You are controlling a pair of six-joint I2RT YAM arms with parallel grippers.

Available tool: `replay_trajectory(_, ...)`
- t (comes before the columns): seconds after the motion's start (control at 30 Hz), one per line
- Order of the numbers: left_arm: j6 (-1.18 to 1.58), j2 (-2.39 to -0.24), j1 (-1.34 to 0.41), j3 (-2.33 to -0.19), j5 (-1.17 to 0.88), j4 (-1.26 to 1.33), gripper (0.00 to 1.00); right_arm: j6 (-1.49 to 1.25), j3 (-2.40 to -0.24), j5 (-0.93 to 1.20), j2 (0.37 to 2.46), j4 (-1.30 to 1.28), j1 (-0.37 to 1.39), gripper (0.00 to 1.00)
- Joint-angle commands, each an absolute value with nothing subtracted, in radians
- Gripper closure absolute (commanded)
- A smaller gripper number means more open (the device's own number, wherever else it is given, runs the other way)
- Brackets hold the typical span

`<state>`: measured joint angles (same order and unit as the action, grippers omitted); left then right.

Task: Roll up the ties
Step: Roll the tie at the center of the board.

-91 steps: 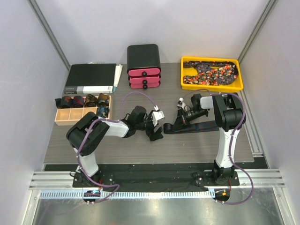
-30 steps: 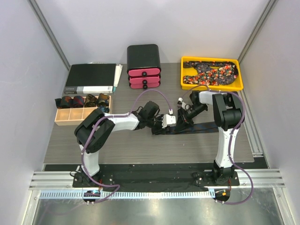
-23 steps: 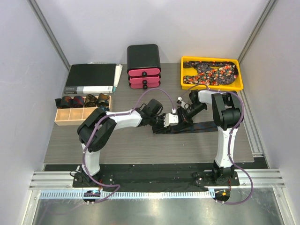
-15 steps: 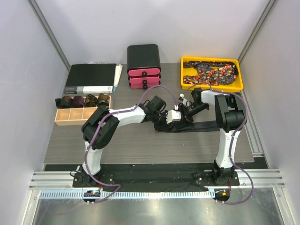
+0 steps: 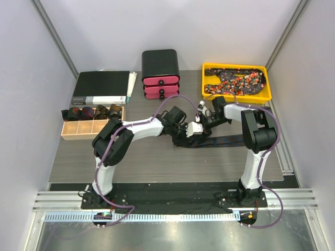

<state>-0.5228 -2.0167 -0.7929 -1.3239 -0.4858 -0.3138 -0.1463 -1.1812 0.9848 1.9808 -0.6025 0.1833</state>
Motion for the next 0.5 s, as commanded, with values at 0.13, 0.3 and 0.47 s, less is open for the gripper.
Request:
replay_trajectory(0.13, -0.456, -2.097, -0.775, -1.272, -0.403, -0.453, 0.63, -0.117, -1.149, 0.842, 2.008, -0.600, 0.210, 0.87)
replay_trajectory(0.3, -0.385, -2.048, -0.733, -1.252, -0.485, -0.401, 0.51, -0.081, -1.147, 0.758, 2.043, -0.618, 0.209, 0.99)
replay_trajectory(0.47, -0.309, -1.994, -0.730, -1.218, -0.546, -0.309, 0.44, -0.046, -1.157, 0.670, 2.075, -0.629, 0.212, 0.99)
